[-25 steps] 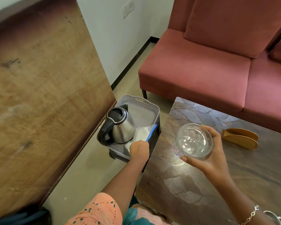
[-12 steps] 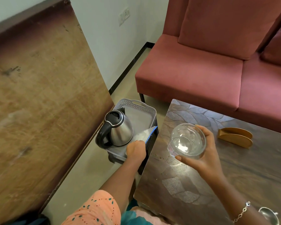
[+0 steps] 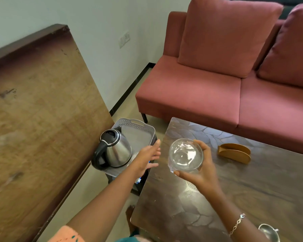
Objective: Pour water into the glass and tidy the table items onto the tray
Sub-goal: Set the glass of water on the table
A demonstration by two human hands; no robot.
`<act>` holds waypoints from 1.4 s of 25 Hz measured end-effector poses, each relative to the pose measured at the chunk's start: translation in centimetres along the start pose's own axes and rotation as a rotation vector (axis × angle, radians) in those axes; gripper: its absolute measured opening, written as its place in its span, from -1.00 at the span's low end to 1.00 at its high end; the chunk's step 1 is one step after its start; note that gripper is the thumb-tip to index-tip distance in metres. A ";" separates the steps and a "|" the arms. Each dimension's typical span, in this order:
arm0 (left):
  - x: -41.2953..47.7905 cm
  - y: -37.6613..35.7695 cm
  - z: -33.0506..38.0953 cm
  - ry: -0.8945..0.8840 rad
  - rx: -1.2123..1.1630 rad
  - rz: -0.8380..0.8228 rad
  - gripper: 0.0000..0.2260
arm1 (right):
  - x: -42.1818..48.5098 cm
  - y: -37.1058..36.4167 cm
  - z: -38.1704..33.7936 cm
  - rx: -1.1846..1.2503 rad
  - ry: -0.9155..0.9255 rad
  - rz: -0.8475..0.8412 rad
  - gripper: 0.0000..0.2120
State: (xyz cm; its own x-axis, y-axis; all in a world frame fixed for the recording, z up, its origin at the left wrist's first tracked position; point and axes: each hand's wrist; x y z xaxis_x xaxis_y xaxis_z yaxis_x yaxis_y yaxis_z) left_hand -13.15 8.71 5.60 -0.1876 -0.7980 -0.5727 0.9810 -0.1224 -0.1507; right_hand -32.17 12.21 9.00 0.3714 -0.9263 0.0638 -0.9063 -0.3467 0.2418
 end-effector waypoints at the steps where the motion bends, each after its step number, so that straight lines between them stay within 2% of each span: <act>1: -0.5 -0.9 0.8 0.006 -0.064 -0.140 -0.31 | -0.1 0.3 0.1 -0.003 0.001 -0.007 -0.12; 2: -0.8 -1.7 1.4 0.004 -0.086 -0.242 -0.20 | -0.2 0.6 0.1 -0.012 0.002 -0.015 -0.12; 4: -1.3 -3.4 2.1 0.006 -0.088 -0.377 -0.13 | -0.7 1.5 0.1 -0.029 0.003 -0.014 -0.13; 10: -1.3 -6.6 2.5 0.053 -0.096 -0.503 -0.17 | -2.1 4.0 0.4 -0.034 -0.030 0.061 -0.14; 13: -0.7 -7.6 2.6 0.081 -0.085 -0.533 -0.20 | -2.9 4.4 0.6 -0.039 -0.061 0.093 -0.14; 19: 0.4 -9.4 2.6 0.102 -0.032 -0.547 -0.11 | -4.0 5.6 -0.1 -0.052 -0.142 0.123 -0.18; 22: 0.9 -10.2 2.5 0.107 -0.002 -0.546 -0.08 | -4.4 6.4 -0.4 -0.092 -0.182 0.115 -0.07; 24: 1.4 -10.8 2.5 0.110 0.030 -0.557 -0.14 | -4.7 7.0 -0.4 -0.157 -0.191 0.145 0.01; 27: 1.8 -11.9 2.3 0.119 0.056 -0.558 -0.27 | -5.0 8.1 -0.9 -0.318 -0.224 0.138 0.01; 35: 3.8 -16.8 0.8 0.178 0.087 -0.606 -0.25 | -6.1 13.3 0.1 -0.683 -0.348 -0.005 -0.04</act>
State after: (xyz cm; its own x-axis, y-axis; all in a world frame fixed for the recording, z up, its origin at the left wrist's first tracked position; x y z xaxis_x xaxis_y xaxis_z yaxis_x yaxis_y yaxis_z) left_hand -30.29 7.25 6.59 -0.7089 -0.4627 -0.5324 0.6970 -0.5751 -0.4283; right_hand -46.48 13.24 11.71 0.1877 -0.9573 -0.2198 -0.5368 -0.2874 0.7933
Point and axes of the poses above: each hand's wrist, its own x-axis towards the middle knuckle, its own y-axis out of the back of the hand, z = x × y, and after that the axes turned 11 degrees about -z, right-handed
